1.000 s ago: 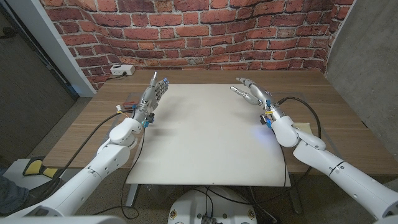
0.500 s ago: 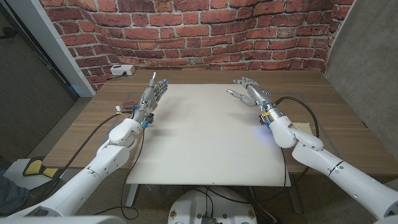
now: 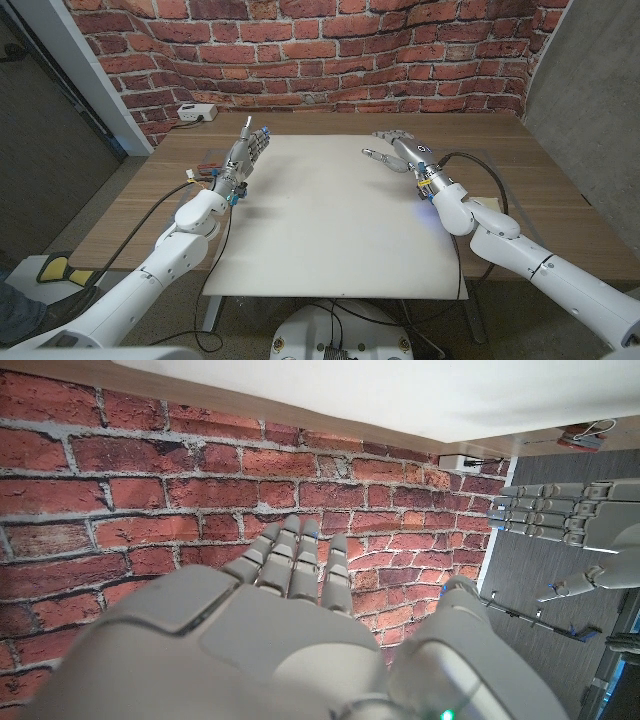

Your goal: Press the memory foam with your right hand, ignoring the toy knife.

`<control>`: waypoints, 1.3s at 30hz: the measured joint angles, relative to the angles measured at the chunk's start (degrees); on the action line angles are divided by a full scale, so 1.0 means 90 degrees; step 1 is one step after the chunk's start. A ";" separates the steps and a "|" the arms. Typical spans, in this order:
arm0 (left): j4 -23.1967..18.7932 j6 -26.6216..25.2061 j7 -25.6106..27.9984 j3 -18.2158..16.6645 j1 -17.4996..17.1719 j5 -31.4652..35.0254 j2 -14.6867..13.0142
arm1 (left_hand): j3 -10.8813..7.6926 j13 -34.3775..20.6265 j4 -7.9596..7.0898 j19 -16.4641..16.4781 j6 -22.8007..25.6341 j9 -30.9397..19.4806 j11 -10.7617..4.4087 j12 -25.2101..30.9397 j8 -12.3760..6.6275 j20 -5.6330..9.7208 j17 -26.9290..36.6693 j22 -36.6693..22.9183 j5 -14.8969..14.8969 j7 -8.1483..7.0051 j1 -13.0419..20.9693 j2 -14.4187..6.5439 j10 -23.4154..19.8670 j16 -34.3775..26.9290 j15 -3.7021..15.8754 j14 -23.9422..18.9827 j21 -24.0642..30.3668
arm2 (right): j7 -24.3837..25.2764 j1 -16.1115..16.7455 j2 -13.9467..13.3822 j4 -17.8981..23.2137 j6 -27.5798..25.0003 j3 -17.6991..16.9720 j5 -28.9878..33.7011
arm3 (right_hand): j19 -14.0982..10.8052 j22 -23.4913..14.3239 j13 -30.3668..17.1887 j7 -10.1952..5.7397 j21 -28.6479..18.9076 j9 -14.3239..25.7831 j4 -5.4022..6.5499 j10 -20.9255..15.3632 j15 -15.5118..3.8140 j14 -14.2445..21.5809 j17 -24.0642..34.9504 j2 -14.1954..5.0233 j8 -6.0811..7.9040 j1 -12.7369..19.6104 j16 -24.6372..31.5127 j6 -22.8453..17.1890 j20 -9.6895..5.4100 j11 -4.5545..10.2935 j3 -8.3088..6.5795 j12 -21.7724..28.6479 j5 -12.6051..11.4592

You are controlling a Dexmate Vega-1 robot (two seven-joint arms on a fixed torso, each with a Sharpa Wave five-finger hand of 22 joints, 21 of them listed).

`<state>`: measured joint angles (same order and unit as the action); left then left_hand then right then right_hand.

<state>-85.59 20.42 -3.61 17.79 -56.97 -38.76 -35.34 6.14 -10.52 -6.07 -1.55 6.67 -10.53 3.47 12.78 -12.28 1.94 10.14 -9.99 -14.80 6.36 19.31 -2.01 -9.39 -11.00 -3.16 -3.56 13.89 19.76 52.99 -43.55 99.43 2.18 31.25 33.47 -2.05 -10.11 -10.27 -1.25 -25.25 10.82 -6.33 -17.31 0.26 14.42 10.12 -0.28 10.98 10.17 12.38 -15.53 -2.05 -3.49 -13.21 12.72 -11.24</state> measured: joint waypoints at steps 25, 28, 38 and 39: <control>-0.0007 -0.0029 0.0027 -0.0007 0.0011 0.0023 -0.0023 | 0.0000 0.0000 0.0000 0.0000 0.0034 0.0000 -0.0029 -0.0036 0.0024 0.0000 0.0000 0.0000 0.0045 -0.0034 0.0075 -0.0075 -0.0030 0.0026 0.0047 0.0022 -0.0041 | -0.1025 -0.0362 -0.0141 0.0039 -0.0412 0.0374 0.0345 | -0.0680 0.0011 0.0000 0.0024 -0.0098 -0.0001 -0.0026 0.0123 0.0051 -0.0099 0.0018 -0.0034 0.0000 0.0034 -0.0155 0.0091 -0.0001 0.0005 -0.0026 -0.0071 0.0000; 0.0002 -0.0029 0.0020 -0.0008 0.0019 0.0022 -0.0023 | 0.0000 0.0000 -0.0001 0.0000 0.0034 0.0000 -0.0029 -0.0036 0.0024 0.0000 0.0000 0.0000 0.0045 -0.0034 0.0075 -0.0075 -0.0030 0.0026 0.0047 0.0022 -0.0041 | -0.1142 -0.0400 -0.0144 0.0043 -0.0484 0.0432 0.0401 | -0.0690 0.0010 0.0000 0.0024 -0.0098 -0.0001 -0.0026 0.0123 0.0051 -0.0099 0.0018 -0.0034 0.0000 0.0034 -0.0155 0.0091 -0.0012 0.0005 -0.0026 -0.0071 0.0000; 0.0027 -0.0036 -0.0005 -0.0012 0.0043 0.0007 -0.0025 | -0.0027 0.0000 0.0026 -0.0001 0.0034 0.0000 -0.0061 -0.0036 0.0024 0.0000 0.0000 0.0000 0.0074 -0.0034 0.0143 -0.0143 0.0005 0.0025 0.0047 0.0022 -0.0041 | -0.1428 -0.0519 -0.0129 0.0000 -0.0706 0.0601 0.0602 | -0.0714 0.0010 0.0000 0.0059 -0.0098 -0.0002 -0.0026 0.0168 0.0144 -0.0259 0.0017 -0.0058 0.0000 0.0009 -0.0223 0.0125 0.0011 -0.0042 -0.0026 -0.0096 0.0026; 0.0028 -0.0039 -0.0006 -0.0013 0.0043 0.0007 -0.0025 | -0.0027 0.0000 0.0026 0.0000 0.0033 0.0000 -0.0060 -0.0036 0.0024 0.0000 0.0000 0.0000 0.0074 -0.0034 0.0143 -0.0143 0.0005 0.0025 0.0047 0.0022 -0.0068 | -0.1452 -0.0540 -0.0116 -0.0027 -0.0722 0.0639 0.0621 | -0.0714 0.0010 0.0000 0.0059 -0.0098 -0.0002 -0.0025 0.0196 0.0144 -0.0259 0.0017 -0.0058 0.0000 0.0009 -0.0223 0.0125 0.0011 -0.0044 -0.0026 -0.0114 0.0026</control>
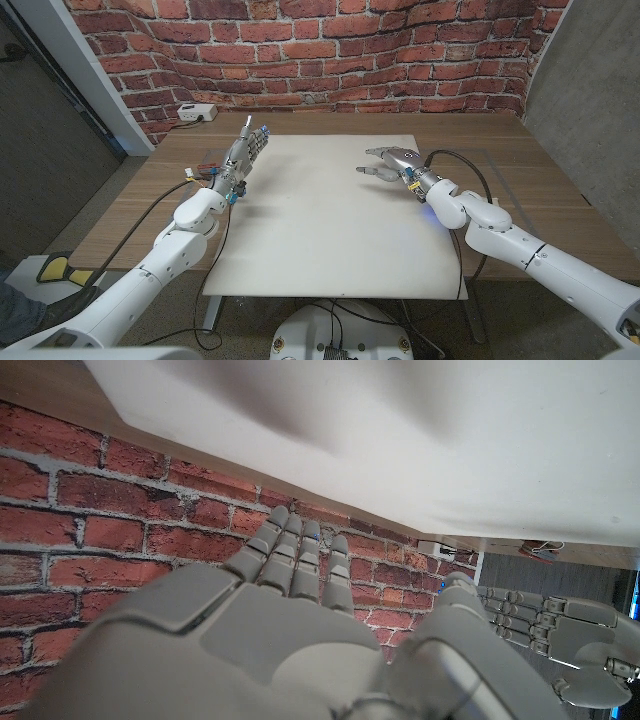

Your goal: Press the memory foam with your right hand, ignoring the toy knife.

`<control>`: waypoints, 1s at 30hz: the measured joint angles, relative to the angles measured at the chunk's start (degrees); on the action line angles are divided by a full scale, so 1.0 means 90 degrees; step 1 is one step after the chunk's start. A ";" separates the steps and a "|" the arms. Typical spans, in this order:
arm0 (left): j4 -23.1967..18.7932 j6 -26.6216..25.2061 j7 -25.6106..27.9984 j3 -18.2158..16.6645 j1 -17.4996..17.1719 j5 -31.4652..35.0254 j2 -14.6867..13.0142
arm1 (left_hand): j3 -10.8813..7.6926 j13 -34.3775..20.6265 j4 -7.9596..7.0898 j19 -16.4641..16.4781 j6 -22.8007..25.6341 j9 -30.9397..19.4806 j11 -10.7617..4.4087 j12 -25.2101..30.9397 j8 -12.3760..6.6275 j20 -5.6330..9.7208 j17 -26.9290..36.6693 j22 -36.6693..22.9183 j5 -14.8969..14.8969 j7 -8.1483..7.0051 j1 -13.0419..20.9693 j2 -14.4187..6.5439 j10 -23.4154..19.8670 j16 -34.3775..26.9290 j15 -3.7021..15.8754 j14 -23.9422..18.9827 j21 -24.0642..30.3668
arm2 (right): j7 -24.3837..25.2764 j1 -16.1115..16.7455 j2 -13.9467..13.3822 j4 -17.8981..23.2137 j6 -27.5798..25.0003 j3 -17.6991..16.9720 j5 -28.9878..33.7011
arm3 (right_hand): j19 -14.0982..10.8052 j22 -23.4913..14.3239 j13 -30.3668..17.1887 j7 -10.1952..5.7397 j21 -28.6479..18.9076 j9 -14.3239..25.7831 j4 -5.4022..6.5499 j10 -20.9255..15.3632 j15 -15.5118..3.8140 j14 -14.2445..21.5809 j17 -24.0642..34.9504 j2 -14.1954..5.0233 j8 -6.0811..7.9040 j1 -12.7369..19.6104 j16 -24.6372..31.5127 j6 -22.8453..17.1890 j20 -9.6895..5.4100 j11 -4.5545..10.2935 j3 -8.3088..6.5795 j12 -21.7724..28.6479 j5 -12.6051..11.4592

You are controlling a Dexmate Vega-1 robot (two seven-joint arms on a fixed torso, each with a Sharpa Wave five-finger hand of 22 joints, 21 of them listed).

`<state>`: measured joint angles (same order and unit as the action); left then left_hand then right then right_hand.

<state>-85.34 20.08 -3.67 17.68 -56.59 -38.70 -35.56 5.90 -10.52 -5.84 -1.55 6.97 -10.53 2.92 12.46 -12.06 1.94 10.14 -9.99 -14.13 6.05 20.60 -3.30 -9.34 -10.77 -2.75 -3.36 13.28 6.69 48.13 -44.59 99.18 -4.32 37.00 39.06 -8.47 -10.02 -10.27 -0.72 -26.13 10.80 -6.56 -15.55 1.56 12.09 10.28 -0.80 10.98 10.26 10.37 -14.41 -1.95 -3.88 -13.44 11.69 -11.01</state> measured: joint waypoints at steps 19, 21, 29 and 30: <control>-0.0077 -0.0025 0.0044 -0.0032 -0.0041 0.0000 -0.0049 | 0.0000 0.0000 0.0000 0.0000 0.0000 0.0000 0.0002 -0.0054 0.0023 0.0000 0.0000 0.0000 0.0000 0.0000 0.0009 -0.0009 0.0002 0.0000 -0.0001 0.0000 -0.0023 | -0.0113 -0.0169 0.0134 -0.0356 -0.0247 0.0284 0.0246 | 0.0109 0.0000 -0.0031 -0.0002 0.0133 -0.0001 0.0000 0.0205 0.0113 -0.0275 -0.0001 -0.0075 0.0000 -0.0024 -0.0048 0.0002 -0.0031 -0.0064 0.0000 -0.0038 0.0000; -0.0089 -0.0027 0.0053 -0.0036 -0.0047 0.0001 -0.0056 | 0.0000 0.0000 -0.0001 0.0000 0.0000 0.0000 0.0003 -0.0054 0.0023 0.0000 0.0000 0.0000 0.0000 0.0000 0.0016 -0.0016 0.0002 0.0000 -0.0001 0.0000 -0.0023 | -0.0112 -0.0191 0.0149 -0.0413 -0.0271 0.0318 0.0264 | 0.0118 0.0000 -0.0031 -0.0046 0.0174 -0.0001 0.0000 0.0236 0.0114 -0.0340 -0.0001 -0.0102 0.0000 0.0003 -0.0048 0.0046 -0.0023 -0.0052 0.0000 -0.0054 0.0000; -0.0142 -0.0036 0.0083 -0.0040 -0.0074 0.0003 -0.0066 | 0.0001 0.0000 -0.0001 0.0000 0.0000 0.0000 0.0003 -0.0054 0.0023 0.0000 0.0000 0.0000 0.0000 0.0000 0.0016 -0.0016 0.0002 0.0000 -0.0001 0.0000 -0.0023 | -0.0112 -0.0236 0.0183 -0.0537 -0.0364 0.0405 0.0286 | 0.0118 0.0000 -0.0031 -0.0046 0.0199 -0.0001 -0.0018 0.0299 0.0123 -0.0399 -0.0001 -0.0133 0.0000 0.0035 -0.0048 0.0045 -0.0022 -0.0058 -0.0018 -0.0054 0.0000; -0.0148 -0.0036 0.0088 -0.0041 -0.0077 0.0005 -0.0067 | 0.0001 0.0000 -0.0001 0.0000 0.0000 0.0000 0.0003 -0.0054 0.0023 0.0000 0.0000 0.0000 0.0000 0.0000 0.0016 -0.0016 0.0002 0.0000 -0.0001 0.0000 -0.0023 | -0.0114 -0.0242 0.0189 -0.0557 -0.0372 0.0416 0.0286 | 0.0117 0.0000 -0.0031 -0.0046 0.0199 -0.0001 -0.0029 0.0302 0.0123 -0.0398 -0.0001 -0.0133 0.0000 0.0035 -0.0048 0.0046 -0.0022 -0.0056 -0.0029 -0.0054 0.0000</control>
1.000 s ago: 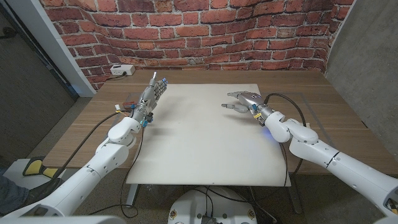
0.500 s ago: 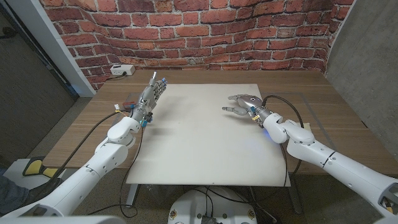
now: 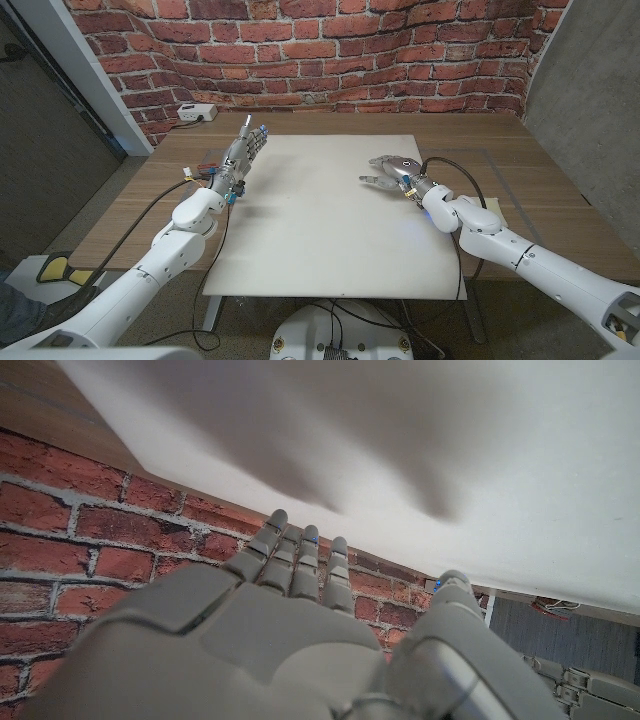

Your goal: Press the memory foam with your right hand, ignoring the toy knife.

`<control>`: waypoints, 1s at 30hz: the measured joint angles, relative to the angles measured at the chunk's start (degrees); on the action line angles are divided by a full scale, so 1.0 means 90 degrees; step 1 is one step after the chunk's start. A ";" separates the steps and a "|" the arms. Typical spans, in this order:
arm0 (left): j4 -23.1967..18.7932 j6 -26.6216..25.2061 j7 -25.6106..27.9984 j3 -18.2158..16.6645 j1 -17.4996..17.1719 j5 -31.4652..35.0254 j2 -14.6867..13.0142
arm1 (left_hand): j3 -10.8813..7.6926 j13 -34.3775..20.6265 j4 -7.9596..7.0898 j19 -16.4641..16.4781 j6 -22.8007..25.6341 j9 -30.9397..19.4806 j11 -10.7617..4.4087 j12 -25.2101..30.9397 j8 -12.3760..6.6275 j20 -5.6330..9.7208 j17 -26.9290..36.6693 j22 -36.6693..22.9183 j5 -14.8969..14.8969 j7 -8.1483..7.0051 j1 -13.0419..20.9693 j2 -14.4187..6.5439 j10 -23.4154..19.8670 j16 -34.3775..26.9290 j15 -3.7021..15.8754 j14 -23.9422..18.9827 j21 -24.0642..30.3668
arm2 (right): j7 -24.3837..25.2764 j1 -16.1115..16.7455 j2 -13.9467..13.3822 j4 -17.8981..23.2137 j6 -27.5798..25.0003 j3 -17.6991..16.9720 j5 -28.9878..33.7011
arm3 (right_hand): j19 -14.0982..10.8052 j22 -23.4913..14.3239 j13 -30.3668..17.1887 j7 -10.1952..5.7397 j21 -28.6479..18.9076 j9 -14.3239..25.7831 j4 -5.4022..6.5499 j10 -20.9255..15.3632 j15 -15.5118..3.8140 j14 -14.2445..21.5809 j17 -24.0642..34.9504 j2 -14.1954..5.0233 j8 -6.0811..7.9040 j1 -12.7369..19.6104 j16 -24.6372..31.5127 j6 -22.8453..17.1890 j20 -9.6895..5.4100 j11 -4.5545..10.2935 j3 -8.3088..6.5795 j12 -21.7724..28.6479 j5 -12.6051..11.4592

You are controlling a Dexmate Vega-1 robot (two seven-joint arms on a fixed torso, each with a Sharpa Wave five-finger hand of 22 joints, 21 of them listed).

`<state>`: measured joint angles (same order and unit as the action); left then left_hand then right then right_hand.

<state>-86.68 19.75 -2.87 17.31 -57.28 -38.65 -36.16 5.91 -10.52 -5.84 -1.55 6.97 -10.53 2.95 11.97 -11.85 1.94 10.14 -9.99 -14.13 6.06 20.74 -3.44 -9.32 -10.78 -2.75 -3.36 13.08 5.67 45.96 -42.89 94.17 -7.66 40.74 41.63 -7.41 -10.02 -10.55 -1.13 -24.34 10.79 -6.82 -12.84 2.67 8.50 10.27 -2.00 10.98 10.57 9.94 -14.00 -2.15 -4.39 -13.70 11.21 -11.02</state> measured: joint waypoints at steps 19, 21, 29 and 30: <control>-0.0048 -0.0015 0.0058 -0.0007 -0.0042 0.0009 -0.0003 | 0.0018 0.0000 0.0018 -0.0010 0.0000 0.0000 0.0000 0.0000 0.0025 -0.0010 0.0000 0.0000 0.0044 0.0000 0.0024 -0.0024 0.0000 0.0000 0.0014 0.0014 -0.0050 | -0.0060 -0.0112 0.0068 -0.0313 -0.0086 0.0192 -0.0075 | 0.0008 0.0006 0.0000 0.0009 0.0099 0.0026 -0.0280 0.0102 -0.0021 -0.0090 -0.0014 -0.0453 0.0031 0.0710 0.0000 0.0055 0.0009 -0.0034 -0.0440 0.0000 0.0000; -0.0048 -0.0015 0.0058 -0.0007 -0.0042 0.0010 -0.0001 | 0.0018 0.0000 0.0018 -0.0024 0.0000 0.0000 0.0001 0.0000 0.0025 -0.0024 0.0000 0.0000 0.0045 0.0000 0.0025 -0.0025 0.0000 0.0000 0.0035 0.0035 -0.0050 | -0.0099 -0.0134 0.0067 -0.0331 -0.0093 0.0215 -0.0079 | -0.0026 0.0006 0.0000 -0.0013 0.0100 0.0032 -0.0321 0.0102 -0.0020 -0.0090 -0.0016 -0.0477 0.0030 0.0781 0.0027 0.0033 -0.0023 -0.0034 -0.0481 0.0000 0.0000; -0.0034 -0.0015 0.0052 -0.0007 -0.0036 0.0007 0.0010 | 0.0018 0.0000 0.0018 -0.0024 0.0000 0.0000 -0.0033 0.0000 0.0025 -0.0023 0.0000 0.0000 0.0044 0.0000 0.0068 -0.0068 0.0035 0.0000 0.0034 0.0035 -0.0050 | -0.0233 -0.0192 0.0062 -0.0371 -0.0146 0.0289 -0.0085 | -0.0096 0.0000 0.0001 -0.0010 0.0123 0.0030 -0.0350 0.0103 -0.0054 -0.0125 -0.0016 -0.0494 0.0055 0.0915 0.0026 0.0036 -0.0003 -0.0033 -0.0545 0.0000 0.0000; -0.0033 -0.0015 0.0049 -0.0007 -0.0035 0.0004 0.0010 | 0.0018 0.0000 0.0018 -0.0024 0.0000 0.0000 -0.0033 0.0000 0.0025 -0.0023 0.0000 0.0000 0.0044 0.0000 0.0068 -0.0068 0.0035 0.0000 0.0034 0.0035 -0.0050 | -0.0245 -0.0197 0.0062 -0.0374 -0.0152 0.0296 -0.0086 | -0.0106 0.0000 0.0001 -0.0010 0.0123 0.0030 -0.0358 0.0103 -0.0054 -0.0125 -0.0016 -0.0494 0.0055 0.0916 0.0026 0.0035 -0.0013 -0.0033 -0.0554 0.0000 0.0000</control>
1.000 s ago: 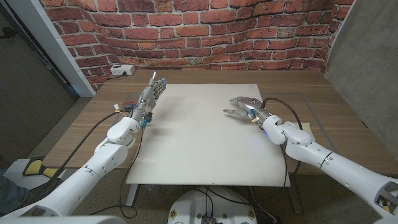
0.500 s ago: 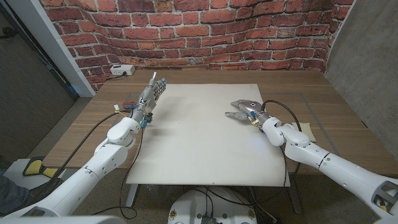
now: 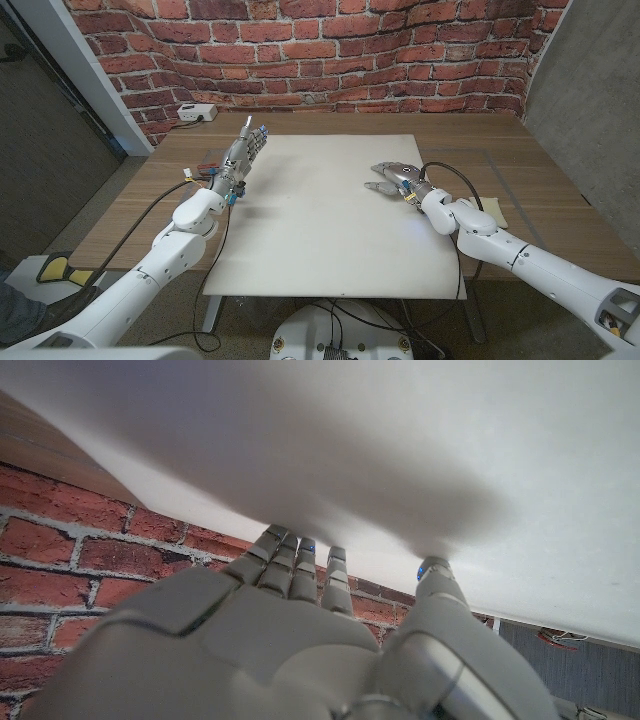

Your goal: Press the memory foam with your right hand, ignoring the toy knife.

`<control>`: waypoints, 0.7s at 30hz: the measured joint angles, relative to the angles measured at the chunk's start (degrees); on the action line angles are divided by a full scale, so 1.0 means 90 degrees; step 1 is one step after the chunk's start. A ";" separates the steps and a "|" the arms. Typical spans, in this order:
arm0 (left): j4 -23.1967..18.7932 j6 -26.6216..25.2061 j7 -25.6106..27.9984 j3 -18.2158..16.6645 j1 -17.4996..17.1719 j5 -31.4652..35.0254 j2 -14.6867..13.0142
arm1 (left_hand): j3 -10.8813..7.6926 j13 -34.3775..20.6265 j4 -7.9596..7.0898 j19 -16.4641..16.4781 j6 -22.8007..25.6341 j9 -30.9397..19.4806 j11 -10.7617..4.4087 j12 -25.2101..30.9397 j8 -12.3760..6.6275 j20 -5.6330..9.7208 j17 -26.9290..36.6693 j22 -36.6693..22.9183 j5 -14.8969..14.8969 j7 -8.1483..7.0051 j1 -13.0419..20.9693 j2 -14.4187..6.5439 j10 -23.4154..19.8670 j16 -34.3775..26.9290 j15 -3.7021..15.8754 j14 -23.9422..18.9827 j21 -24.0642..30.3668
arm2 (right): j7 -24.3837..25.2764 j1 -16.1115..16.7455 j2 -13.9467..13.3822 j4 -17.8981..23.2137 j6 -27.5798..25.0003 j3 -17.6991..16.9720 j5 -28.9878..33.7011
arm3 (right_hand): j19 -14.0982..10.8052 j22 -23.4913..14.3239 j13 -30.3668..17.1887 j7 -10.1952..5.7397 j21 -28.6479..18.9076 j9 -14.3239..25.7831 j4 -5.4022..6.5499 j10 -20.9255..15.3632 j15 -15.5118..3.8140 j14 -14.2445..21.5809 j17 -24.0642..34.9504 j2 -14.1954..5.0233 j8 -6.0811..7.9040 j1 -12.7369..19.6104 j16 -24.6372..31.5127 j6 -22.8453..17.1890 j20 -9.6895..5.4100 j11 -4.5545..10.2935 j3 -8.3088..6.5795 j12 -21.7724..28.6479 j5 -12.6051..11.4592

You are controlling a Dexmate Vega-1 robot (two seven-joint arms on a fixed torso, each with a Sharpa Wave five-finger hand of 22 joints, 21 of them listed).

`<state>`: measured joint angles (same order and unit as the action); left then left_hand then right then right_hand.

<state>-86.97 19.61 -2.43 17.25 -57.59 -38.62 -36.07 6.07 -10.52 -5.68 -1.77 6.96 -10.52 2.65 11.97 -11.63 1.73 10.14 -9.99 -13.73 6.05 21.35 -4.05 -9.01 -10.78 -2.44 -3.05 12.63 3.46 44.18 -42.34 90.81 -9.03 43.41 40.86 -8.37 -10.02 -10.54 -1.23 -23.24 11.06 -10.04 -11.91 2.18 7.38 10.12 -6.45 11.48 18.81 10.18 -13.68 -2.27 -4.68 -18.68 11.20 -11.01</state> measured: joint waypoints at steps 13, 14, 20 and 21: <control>0.0021 0.0000 -0.0026 0.0000 0.0001 -0.0033 0.0001 | 0.0000 0.0000 0.0000 0.0000 0.0036 0.0000 0.0000 0.0000 0.0000 0.0000 0.0000 -0.0031 0.0000 -0.0035 0.0000 0.0000 0.0000 0.0000 0.0000 0.0000 0.0000 | -0.0294 -0.0044 0.0005 -0.0022 -0.0123 0.0087 -0.0065 | -0.0186 0.0005 0.0005 0.0029 0.0029 -0.0002 -0.0034 -0.0110 -0.0036 0.0083 -0.0001 0.0077 0.0045 0.0327 0.0024 -0.0078 -0.0001 0.0013 -0.0122 0.0095 0.0002; 0.0021 0.0000 -0.0027 0.0000 0.0001 -0.0034 0.0002 | 0.0000 0.0000 0.0000 0.0000 0.0035 0.0000 0.0000 0.0000 0.0000 0.0000 0.0000 -0.0033 0.0000 -0.0035 -0.0001 0.0000 0.0000 0.0000 0.0000 0.0000 0.0000 | -0.0321 -0.0048 0.0006 -0.0025 -0.0130 0.0093 -0.0076 | -0.0217 0.0005 0.0005 0.0039 0.0029 -0.0003 -0.0033 -0.0128 -0.0051 0.0098 -0.0001 0.0057 0.0069 0.0350 0.0024 -0.0106 0.0011 0.0013 -0.0124 0.0099 0.0002; 0.0021 0.0000 -0.0028 0.0000 -0.0009 -0.0038 -0.0008 | 0.0018 0.0000 0.0018 -0.0026 0.0035 0.0000 0.0000 0.0000 0.0000 -0.0026 0.0000 -0.0033 0.0000 -0.0035 -0.0001 0.0001 0.0000 0.0000 0.0000 0.0000 -0.0031 | -0.0459 -0.0072 0.0015 -0.0056 -0.0161 0.0117 -0.0165 | -0.0263 0.0003 -0.0002 0.0068 0.0036 0.0001 -0.0043 -0.0148 -0.0028 0.0143 -0.0002 0.0092 0.0093 0.0462 0.0024 -0.0210 0.0012 -0.0006 -0.0166 0.0100 0.0002; 0.0020 -0.0001 -0.0028 0.0000 -0.0011 -0.0037 -0.0011 | 0.0018 0.0000 0.0018 -0.0035 0.0035 0.0000 0.0000 0.0000 0.0000 -0.0035 0.0000 -0.0033 0.0000 -0.0035 -0.0001 0.0001 0.0000 0.0000 0.0000 0.0000 -0.0040 | -0.0491 -0.0081 0.0018 -0.0065 -0.0164 0.0122 -0.0183 | -0.0264 0.0003 -0.0001 0.0088 0.0028 0.0003 -0.0044 -0.0154 -0.0028 0.0143 -0.0001 0.0084 0.0101 0.0469 0.0024 -0.0241 0.0011 -0.0012 -0.0166 0.0100 0.0003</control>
<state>-86.79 19.61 -2.68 17.25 -57.69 -38.95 -36.17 6.23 -10.51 -5.52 -2.08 7.28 -10.53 2.66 11.98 -11.63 1.42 10.14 -10.29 -13.73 5.74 21.34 -4.04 -9.01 -10.78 -2.45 -3.05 12.27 -0.95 43.45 -42.18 90.23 -10.51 44.50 39.21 -10.74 -9.99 -10.55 -0.43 -22.98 11.08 -10.43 -13.30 1.92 8.67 10.11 -5.69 12.39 23.03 10.39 -15.85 -2.17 -4.79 -20.18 12.10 -10.98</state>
